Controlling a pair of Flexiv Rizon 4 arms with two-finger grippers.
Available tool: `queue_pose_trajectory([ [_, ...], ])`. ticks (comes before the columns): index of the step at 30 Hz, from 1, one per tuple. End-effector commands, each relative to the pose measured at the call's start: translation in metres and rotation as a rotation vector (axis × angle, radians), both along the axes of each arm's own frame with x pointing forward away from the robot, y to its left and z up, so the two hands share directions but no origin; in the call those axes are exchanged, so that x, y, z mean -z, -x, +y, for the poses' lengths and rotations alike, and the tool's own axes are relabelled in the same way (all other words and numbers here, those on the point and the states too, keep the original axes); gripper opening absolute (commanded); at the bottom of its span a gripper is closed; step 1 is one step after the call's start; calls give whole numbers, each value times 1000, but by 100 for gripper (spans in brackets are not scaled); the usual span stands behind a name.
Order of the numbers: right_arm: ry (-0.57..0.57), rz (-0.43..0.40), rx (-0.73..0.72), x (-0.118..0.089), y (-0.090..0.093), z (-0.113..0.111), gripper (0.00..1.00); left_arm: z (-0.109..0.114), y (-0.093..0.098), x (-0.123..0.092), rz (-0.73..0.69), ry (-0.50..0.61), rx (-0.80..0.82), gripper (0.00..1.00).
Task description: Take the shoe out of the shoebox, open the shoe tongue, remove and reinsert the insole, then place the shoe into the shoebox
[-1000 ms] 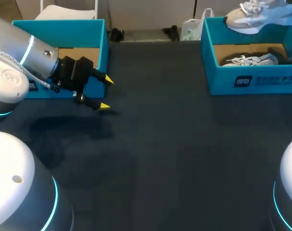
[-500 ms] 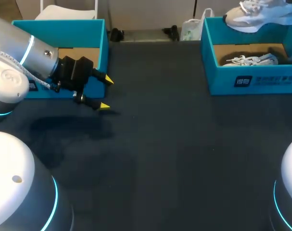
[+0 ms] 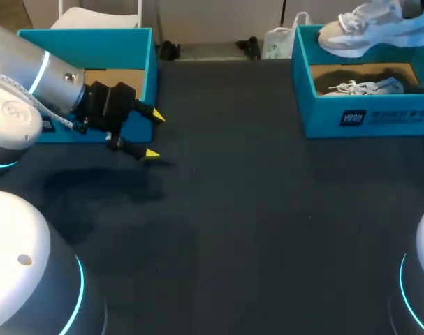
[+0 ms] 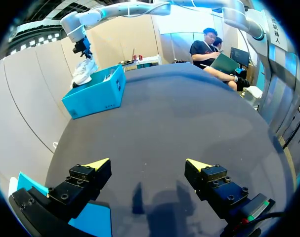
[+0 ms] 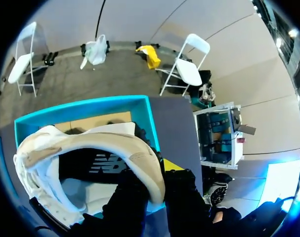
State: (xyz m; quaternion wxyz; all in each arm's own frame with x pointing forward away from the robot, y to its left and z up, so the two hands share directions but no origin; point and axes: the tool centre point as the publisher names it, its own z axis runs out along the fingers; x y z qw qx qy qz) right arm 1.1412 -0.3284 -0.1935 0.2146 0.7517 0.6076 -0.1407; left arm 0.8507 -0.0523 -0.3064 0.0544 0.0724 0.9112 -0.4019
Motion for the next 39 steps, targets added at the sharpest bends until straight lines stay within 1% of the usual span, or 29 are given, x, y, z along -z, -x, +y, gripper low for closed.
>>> queue_pose_trajectory([
  [1,-9,-2,-1,7,-2,-5,0,1,0,0,0,-1,1,100],
  [11,-23,3,-21,25,-11,-5,0,1,0,0,0,-1,1,100],
  [16,-14,1,-24,37,-12,-5,0,1,0,0,0,-1,1,100],
  [19,-6,-14,-12,45,-12,-6,0,1,0,0,0,-1,1,100],
  [39,-23,-37,5,99,-18,-8,0,1,0,0,0,-1,1,100],
])
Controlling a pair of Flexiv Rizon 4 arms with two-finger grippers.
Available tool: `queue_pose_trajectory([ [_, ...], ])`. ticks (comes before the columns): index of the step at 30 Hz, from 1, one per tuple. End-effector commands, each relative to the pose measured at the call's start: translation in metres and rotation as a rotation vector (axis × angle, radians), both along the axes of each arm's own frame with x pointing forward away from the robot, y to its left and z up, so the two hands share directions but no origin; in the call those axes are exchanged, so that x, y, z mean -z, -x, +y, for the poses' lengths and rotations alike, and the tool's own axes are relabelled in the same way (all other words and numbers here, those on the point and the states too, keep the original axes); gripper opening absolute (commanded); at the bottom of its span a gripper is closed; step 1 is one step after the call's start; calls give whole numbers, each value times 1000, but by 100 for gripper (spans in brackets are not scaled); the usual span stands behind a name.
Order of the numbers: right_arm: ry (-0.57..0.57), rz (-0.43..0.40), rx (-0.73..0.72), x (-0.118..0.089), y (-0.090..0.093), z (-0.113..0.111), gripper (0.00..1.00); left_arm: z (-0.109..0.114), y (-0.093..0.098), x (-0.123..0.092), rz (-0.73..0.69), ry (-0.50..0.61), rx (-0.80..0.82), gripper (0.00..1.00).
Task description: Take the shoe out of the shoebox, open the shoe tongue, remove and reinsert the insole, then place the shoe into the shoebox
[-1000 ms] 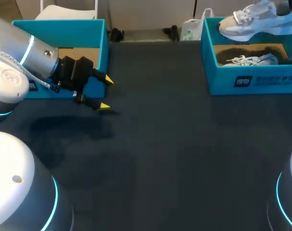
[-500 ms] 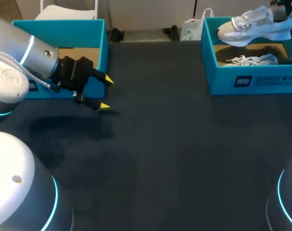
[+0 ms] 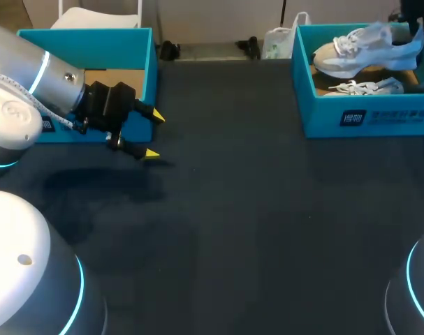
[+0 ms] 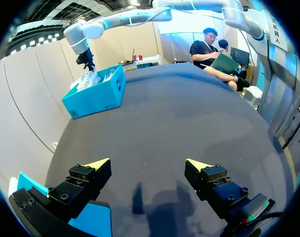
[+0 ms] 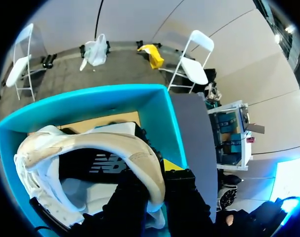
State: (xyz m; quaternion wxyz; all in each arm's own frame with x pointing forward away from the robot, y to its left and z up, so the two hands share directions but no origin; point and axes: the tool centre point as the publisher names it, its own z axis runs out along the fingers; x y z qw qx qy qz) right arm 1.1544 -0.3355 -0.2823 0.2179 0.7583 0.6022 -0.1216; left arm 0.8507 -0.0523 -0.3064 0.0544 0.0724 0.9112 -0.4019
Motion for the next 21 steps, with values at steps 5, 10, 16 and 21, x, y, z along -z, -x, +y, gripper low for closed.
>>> queue_pose_trajectory([
  [5,-7,-2,-21,22,-8,-1,0,1,0,0,0,-1,1,100],
  [10,-24,2,-40,32,-10,-3,0,1,0,0,0,-1,1,100],
  [16,-34,10,-53,45,-12,-5,0,1,0,0,0,-1,1,100],
  [21,-38,16,-55,58,-12,-8,0,1,0,0,0,-1,1,100],
])
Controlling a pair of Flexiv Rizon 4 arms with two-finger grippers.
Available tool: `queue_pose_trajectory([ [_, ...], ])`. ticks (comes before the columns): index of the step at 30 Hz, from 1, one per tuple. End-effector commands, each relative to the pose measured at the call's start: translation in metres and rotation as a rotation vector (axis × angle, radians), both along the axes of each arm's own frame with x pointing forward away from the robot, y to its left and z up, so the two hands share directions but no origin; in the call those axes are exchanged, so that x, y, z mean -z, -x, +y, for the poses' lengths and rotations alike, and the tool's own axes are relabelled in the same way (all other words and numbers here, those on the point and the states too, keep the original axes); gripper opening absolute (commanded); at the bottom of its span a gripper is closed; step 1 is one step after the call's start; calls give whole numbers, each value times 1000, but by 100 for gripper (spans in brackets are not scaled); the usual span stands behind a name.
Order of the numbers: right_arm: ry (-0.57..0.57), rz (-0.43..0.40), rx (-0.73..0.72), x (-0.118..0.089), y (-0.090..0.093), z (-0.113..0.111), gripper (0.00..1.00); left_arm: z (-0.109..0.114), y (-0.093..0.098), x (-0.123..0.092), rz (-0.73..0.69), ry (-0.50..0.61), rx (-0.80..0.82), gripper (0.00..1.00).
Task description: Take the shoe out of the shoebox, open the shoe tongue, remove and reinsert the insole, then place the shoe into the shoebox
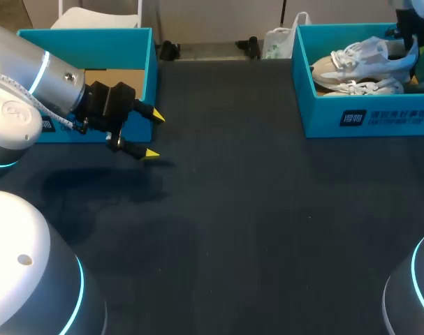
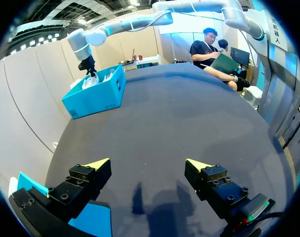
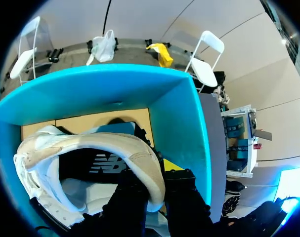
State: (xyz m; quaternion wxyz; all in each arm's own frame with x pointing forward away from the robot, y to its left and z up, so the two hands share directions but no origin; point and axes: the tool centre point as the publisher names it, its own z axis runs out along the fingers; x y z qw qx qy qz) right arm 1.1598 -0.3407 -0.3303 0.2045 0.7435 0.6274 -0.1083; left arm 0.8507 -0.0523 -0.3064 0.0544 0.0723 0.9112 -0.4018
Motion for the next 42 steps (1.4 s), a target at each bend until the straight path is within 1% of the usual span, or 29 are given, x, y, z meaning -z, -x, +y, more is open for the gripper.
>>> queue_pose_trajectory([
  [1,-7,8,8,12,-6,-3,0,1,0,-1,0,-1,1,100],
  [6,-14,1,5,20,-8,-6,0,1,0,-1,0,-1,1,100],
  [13,-23,-4,-1,25,-13,-6,0,1,0,-1,0,-1,1,100],
  [15,-26,-6,2,26,-13,-6,5,1,0,-1,0,-1,1,100],
  [16,-27,-6,3,27,-13,-7,11,1,0,-1,0,-1,1,100],
  [18,-31,-6,2,27,-13,-7,32,1,0,-1,0,-1,1,100],
  [25,-37,-8,-2,23,-11,-4,39,1,0,-1,0,-1,1,100],
  [29,-35,-12,-4,14,-9,-1,44,1,0,-1,0,-1,1,100],
  [31,-34,-12,-7,10,-6,0,49,1,0,-1,0,-1,1,100],
  [32,-33,-13,-8,8,-5,0,56,1,0,-1,0,-1,1,100],
  [33,-35,-17,-8,5,-4,1,67,1,0,-1,0,-1,1,100],
  [36,-45,-26,-5,-3,-2,3,90,1,0,-1,0,-1,1,100],
  [37,-48,-30,-3,-6,-1,4,89,1,0,-1,0,-1,1,100],
  [40,-78,-45,6,-15,2,7,95,1,0,-1,0,-1,1,100],
  [42,-92,-45,8,-20,5,10,93,1,0,-1,0,-1,1,100],
])
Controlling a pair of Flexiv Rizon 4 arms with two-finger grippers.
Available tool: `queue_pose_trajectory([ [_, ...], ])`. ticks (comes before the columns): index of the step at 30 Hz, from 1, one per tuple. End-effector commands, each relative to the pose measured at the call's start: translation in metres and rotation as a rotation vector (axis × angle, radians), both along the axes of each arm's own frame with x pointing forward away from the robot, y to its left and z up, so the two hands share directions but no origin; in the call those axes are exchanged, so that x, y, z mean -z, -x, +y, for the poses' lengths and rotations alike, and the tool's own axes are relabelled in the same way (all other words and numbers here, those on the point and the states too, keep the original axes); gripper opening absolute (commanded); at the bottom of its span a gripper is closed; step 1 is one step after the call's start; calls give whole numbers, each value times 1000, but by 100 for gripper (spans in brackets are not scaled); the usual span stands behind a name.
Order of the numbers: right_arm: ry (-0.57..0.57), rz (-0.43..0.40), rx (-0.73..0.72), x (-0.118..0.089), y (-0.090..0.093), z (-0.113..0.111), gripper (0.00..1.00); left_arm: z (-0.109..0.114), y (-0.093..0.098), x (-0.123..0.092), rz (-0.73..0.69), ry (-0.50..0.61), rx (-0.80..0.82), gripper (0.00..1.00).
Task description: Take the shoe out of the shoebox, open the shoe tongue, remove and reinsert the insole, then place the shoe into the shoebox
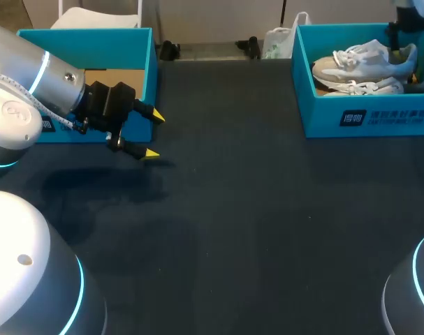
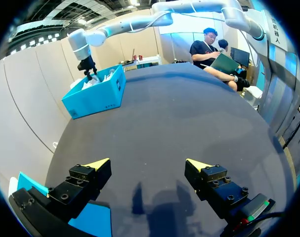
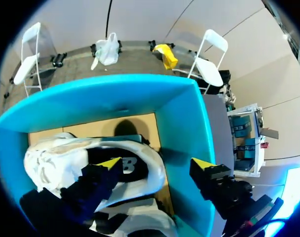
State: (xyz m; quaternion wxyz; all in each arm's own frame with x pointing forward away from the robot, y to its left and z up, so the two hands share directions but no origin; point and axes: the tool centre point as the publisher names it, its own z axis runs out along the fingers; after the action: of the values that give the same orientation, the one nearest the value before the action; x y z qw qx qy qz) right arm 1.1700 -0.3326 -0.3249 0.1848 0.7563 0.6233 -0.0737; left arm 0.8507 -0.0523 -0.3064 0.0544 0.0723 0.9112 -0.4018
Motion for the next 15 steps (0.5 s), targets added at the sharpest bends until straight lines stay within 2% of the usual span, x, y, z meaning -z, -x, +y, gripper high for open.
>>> queue_pose_trajectory([
  [1,-30,-16,-6,-18,17,4,93,1,0,-1,0,-1,1,100],
  [4,-56,-16,-30,-26,22,11,95,1,0,-1,0,-1,1,100],
  [5,-70,-14,-46,-30,25,16,100,1,0,-1,0,-1,1,100],
  [11,-114,-21,-112,-49,38,38,100,1,0,-1,0,-1,1,100],
  [15,-155,-4,-173,-64,56,58,100,1,0,-1,0,-1,1,100],
])
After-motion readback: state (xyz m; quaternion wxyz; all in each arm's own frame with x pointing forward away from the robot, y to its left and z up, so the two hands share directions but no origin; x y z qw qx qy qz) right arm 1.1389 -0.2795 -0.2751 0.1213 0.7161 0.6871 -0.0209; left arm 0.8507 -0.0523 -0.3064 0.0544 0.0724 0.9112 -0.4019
